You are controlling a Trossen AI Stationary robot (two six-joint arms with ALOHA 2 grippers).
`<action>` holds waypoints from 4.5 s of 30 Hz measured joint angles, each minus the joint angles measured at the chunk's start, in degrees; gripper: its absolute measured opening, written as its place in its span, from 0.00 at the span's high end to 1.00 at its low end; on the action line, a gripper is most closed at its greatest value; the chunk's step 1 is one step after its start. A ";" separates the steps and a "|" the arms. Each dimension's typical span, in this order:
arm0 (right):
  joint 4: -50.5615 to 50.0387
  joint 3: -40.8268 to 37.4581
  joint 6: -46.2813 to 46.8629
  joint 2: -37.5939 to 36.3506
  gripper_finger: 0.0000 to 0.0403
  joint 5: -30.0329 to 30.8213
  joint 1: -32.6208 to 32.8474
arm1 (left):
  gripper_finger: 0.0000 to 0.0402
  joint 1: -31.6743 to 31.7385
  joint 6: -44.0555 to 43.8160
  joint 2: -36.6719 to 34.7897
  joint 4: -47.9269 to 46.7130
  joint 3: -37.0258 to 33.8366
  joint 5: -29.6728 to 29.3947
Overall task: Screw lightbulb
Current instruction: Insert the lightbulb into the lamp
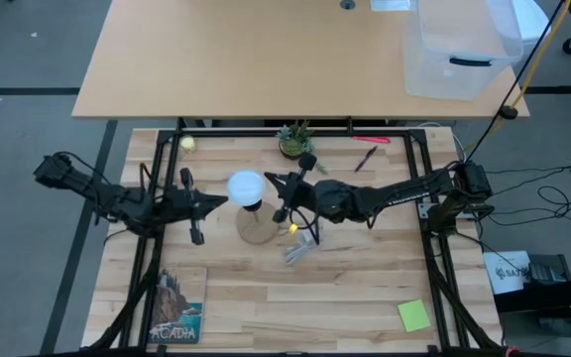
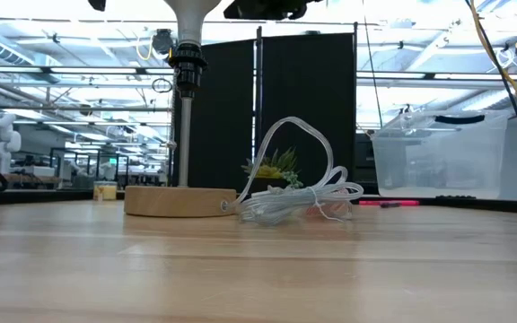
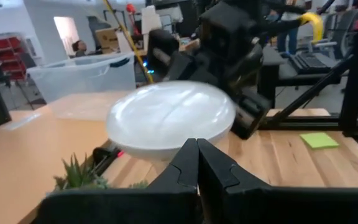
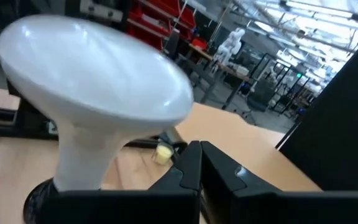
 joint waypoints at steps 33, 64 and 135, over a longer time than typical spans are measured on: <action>-2.24 0.09 -1.45 -0.04 1.00 2.54 8.30 | 1.00 15.62 -2.19 0.16 -3.99 0.02 1.18; -2.29 0.09 -12.35 -0.02 1.00 0.79 -0.40 | 1.00 8.47 0.65 1.12 0.06 0.02 11.00; -0.06 0.38 -6.37 -0.02 1.00 0.76 0.98 | 1.00 8.10 -0.16 1.67 -0.18 -0.04 8.22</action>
